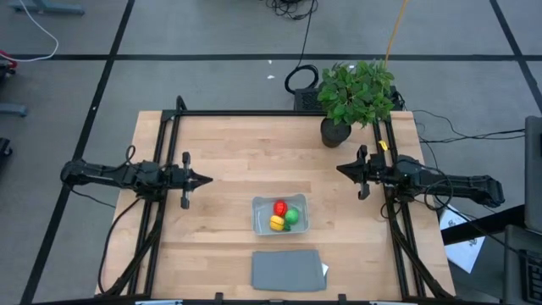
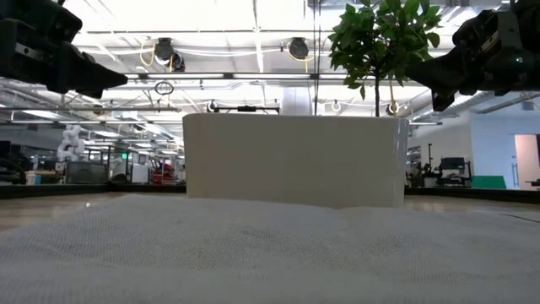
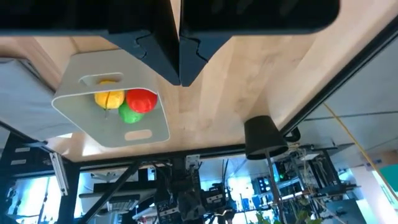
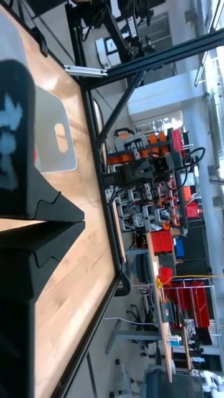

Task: Pick and placing Produce into tupperware
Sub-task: Return to Home Position

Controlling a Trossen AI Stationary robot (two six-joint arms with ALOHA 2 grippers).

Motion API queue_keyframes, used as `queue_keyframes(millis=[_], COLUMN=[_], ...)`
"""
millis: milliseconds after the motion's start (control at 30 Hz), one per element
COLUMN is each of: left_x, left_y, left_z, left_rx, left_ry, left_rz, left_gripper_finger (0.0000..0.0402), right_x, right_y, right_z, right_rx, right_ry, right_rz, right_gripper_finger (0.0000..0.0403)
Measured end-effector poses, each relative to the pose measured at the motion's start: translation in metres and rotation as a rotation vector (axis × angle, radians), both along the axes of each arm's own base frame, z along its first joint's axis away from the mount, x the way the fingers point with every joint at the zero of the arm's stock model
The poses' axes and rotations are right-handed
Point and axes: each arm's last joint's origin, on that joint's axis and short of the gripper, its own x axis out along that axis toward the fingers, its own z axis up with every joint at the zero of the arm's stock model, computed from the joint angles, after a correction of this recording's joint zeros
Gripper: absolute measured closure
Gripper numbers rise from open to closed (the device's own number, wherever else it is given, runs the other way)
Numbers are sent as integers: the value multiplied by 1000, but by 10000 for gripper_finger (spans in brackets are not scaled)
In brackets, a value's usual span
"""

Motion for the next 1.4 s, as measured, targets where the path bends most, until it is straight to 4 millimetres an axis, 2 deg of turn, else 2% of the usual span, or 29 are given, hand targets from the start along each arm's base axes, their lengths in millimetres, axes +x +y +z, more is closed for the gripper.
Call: queue_keyframes(millis=[333, 567, 1400], left_x=[0, 0, 0], left_y=[0, 0, 0], left_z=[0, 0, 1], left_rx=[-113, -111, -110], left_ry=[-4, -9, -11], left_rz=[14, 13, 13], left_gripper_finger=[394, 381, 380], right_x=[0, 0, 0], right_y=[0, 0, 0], right_z=[0, 0, 0], right_rx=[-24, -24, -24], right_ry=[3, 3, 3], right_rz=[-2, -2, -2], right_gripper_finger=[403, 403, 403])
